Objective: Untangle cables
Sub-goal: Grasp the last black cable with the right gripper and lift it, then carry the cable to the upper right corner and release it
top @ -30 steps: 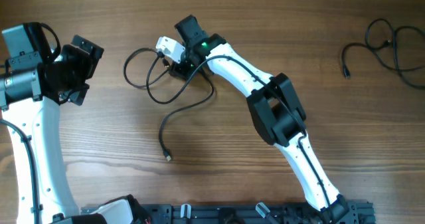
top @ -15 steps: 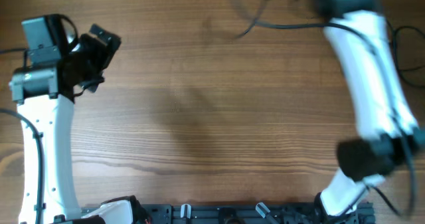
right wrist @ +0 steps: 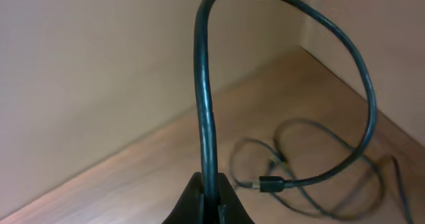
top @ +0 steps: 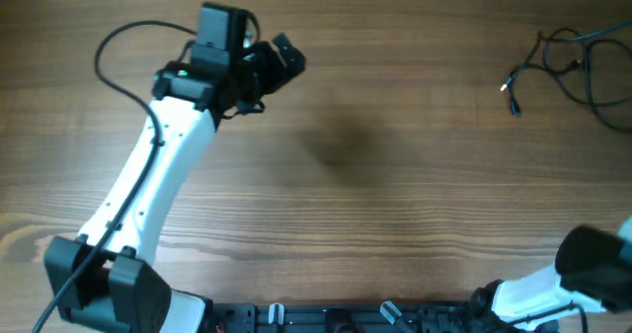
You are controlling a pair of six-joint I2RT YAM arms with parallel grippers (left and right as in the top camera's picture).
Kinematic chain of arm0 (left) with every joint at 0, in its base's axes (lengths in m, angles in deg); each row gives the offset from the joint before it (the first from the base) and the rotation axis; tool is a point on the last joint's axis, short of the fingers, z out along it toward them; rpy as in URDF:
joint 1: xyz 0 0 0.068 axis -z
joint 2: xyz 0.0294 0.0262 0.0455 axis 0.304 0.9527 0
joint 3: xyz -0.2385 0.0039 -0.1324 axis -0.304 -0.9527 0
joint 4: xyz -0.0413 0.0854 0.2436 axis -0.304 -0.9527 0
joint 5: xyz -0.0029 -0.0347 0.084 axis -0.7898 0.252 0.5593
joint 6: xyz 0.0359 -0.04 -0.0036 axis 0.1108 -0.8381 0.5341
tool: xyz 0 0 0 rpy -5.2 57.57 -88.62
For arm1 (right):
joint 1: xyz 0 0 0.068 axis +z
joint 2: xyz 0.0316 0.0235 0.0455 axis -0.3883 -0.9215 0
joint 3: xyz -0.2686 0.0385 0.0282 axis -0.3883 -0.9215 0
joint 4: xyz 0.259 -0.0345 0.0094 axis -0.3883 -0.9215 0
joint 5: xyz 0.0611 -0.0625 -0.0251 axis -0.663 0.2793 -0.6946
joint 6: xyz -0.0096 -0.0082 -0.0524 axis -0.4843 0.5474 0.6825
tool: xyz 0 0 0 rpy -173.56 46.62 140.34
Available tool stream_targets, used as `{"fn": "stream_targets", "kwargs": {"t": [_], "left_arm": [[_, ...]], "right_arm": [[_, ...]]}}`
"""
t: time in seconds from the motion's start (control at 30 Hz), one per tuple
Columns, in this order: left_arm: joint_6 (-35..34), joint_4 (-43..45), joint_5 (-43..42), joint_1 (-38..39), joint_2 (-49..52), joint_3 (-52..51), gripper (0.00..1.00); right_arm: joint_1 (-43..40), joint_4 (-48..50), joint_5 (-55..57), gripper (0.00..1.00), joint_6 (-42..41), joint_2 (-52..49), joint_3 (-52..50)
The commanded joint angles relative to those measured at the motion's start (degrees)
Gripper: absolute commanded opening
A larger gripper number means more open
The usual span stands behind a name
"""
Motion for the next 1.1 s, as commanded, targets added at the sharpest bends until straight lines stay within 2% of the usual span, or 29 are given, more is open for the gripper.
{"fn": "stream_targets", "kwargs": {"t": [0.0,0.1,0.23,0.27,0.3,0.33,0.37,0.53,0.63,0.7,0.8,0.87,0.97,1.07], "left_arm": [[-0.8,1.7,0.2,3.5,2.3,0.0,1.0],[-0.9,2.1,0.6,5.2,3.2,0.0,1.0],[-3.6,2.0,2.1,5.9,3.2,0.0,1.0],[-3.6,2.0,2.1,6.0,3.2,0.0,1.0],[-3.6,1.8,2.1,6.0,3.2,0.0,1.0],[-3.6,1.8,2.1,6.0,3.2,0.0,1.0],[-3.6,1.9,2.1,6.0,3.2,0.0,1.0],[-3.6,1.8,2.1,6.0,3.2,0.0,1.0],[-3.0,1.9,2.2,5.9,3.2,0.0,1.0],[4.5,2.3,-1.1,3.4,2.3,0.1,1.0],[18.7,1.1,-11.4,-3.7,-0.4,0.2,1.0],[19.6,-1.5,-12.7,-8.9,-1.5,0.2,1.0],[19.6,-5.6,-9.9,-13.4,-1.3,0.2,1.0],[19.6,-7.1,-4.5,-15.1,-1.3,0.2,1.0]], "right_arm": [[0.0,0.5,5.4,0.04,-2.4,-6.2,0.1],[-0.1,2.0,6.2,0.04,-2.4,-11.7,0.1],[-0.3,5.1,7.2,0.06,-6.7,-19.3,0.1],[-0.3,5.2,7.2,0.46,-6.7,-20.7,0.1],[-0.3,4.7,7.2,0.95,-6.6,-21.2,0.1],[-0.3,4.1,7.2,1.0,-6.6,-21.2,0.1],[-0.3,3.6,6.6,1.0,-6.6,-21.0,0.1],[0.6,1.9,-10.5,1.0,-6.1,-16.1,0.1],[4.8,-0.9,-16.4,1.0,-0.4,-10.3,0.1],[9.3,-3.6,-17.1,1.0,3.5,-6.6,0.1],[19.8,-7.6,-17.6,1.0,15.0,-2.2,0.1],[27.2,-9.6,-16.5,1.0,18.8,-1.1,0.1],[34.6,-10.5,-12.0,1.0,16.7,-1.1,0.1],[39.3,-10.5,-5.8,1.0,6.6,-0.9,0.2]]}}
